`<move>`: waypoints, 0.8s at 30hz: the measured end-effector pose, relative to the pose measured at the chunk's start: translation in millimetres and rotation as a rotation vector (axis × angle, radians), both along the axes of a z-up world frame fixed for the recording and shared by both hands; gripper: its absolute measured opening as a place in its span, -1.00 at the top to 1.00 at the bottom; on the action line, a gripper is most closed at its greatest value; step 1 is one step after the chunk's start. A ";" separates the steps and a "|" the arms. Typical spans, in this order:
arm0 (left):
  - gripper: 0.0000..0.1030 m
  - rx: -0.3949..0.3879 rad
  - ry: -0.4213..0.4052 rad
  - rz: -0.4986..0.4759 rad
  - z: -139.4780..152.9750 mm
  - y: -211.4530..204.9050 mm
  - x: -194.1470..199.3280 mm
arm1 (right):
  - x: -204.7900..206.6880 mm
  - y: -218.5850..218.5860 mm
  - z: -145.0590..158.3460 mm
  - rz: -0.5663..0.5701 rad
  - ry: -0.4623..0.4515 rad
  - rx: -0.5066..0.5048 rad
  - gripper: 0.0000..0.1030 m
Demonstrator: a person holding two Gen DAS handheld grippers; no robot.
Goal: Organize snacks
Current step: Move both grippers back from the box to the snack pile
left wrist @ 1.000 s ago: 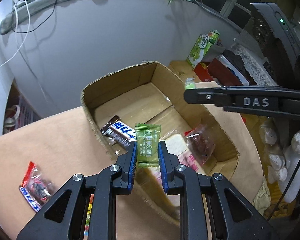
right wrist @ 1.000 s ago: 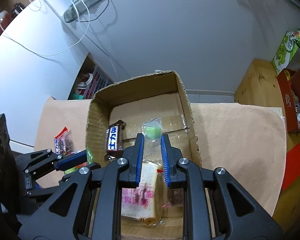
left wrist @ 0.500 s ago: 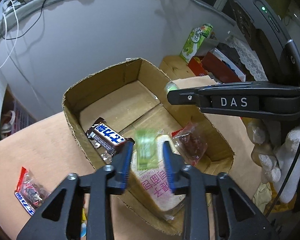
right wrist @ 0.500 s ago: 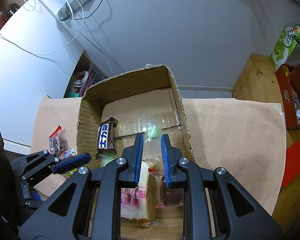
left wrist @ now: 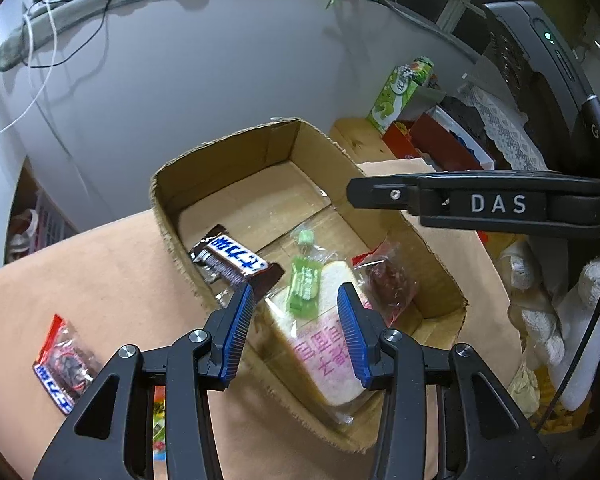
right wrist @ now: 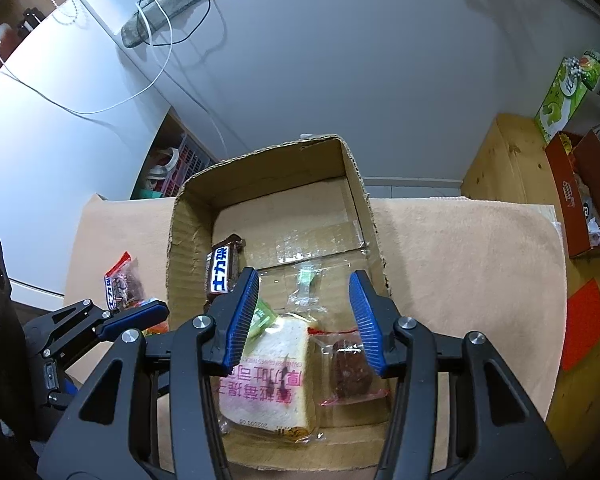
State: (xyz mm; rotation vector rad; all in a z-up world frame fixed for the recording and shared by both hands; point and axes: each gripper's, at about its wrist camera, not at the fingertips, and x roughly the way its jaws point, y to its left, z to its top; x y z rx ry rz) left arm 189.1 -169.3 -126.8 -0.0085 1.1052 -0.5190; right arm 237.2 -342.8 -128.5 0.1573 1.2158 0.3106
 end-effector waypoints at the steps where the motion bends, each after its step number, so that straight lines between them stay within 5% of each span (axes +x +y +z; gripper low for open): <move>1: 0.17 -0.003 -0.001 0.005 1.6 4.5 -1.8 | -1.7 1.2 2.2 0.003 -0.004 0.000 0.04; 24: 0.17 -0.013 0.024 0.315 0.7 172.6 -29.0 | -80.0 113.0 28.7 0.237 -0.047 0.081 0.04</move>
